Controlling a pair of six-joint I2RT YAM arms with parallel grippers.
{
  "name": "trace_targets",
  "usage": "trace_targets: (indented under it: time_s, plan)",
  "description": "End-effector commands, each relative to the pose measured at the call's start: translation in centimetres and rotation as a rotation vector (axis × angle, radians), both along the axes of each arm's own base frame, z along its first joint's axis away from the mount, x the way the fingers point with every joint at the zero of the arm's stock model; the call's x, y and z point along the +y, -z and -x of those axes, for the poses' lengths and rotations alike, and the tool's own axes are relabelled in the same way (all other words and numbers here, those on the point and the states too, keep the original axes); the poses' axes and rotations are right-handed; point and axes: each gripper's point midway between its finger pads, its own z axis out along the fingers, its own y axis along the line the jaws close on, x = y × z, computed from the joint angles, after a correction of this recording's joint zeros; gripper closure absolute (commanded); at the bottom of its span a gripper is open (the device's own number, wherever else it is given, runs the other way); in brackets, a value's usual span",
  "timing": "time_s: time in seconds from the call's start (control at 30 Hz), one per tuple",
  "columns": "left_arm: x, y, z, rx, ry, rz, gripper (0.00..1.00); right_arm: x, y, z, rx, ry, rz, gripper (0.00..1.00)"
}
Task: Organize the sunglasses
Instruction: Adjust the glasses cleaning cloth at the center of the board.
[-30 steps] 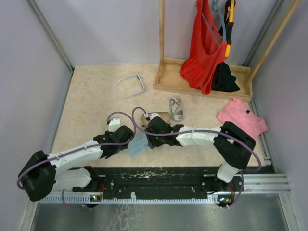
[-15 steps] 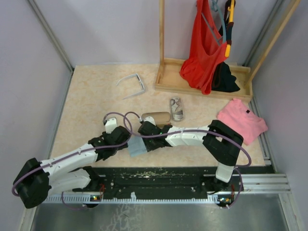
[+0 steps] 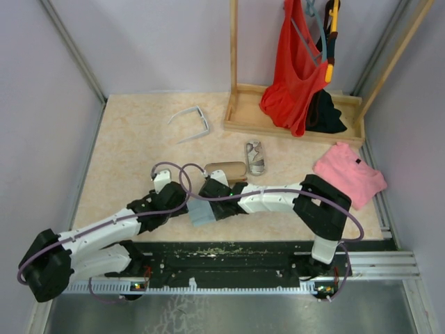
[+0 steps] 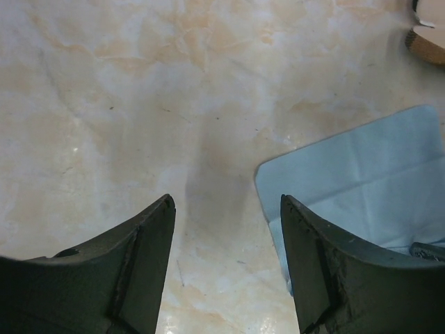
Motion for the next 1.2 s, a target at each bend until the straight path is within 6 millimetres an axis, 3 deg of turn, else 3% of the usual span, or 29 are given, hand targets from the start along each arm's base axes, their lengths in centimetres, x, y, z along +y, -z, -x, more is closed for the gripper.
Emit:
trace_targets:
  time_s: [0.0, 0.2, 0.43, 0.6, 0.87, 1.17]
  plan:
    - [-2.6, 0.3, -0.2, 0.003, 0.136, 0.056, 0.32, -0.6, 0.2, 2.2, 0.053, 0.008, -0.017, 0.61]
    - [-3.6, 0.9, -0.6, 0.038, 0.21, 0.014, 0.34, 0.0, -0.6, 3.6, 0.082, 0.002, -0.121, 0.62]
    - [-4.9, 1.4, -1.3, 0.084, 0.295, -0.046, 0.37, 0.7, -6.1, 1.5, -0.102, 0.006, -0.297, 0.57]
    - [-5.3, 1.0, -2.4, 0.098, 0.316, -0.109, 0.4, 0.3, -8.4, 0.8, -0.179, 0.021, -0.387, 0.57]
    - [-4.2, 1.2, -2.7, 0.131, 0.291, -0.166, 0.45, -1.7, -8.2, 1.0, -0.209, 0.032, -0.383, 0.57]
    - [-4.1, 2.0, -2.5, 0.171, 0.321, -0.18, 0.48, -2.1, -7.7, 1.4, -0.203, 0.026, -0.382, 0.57]
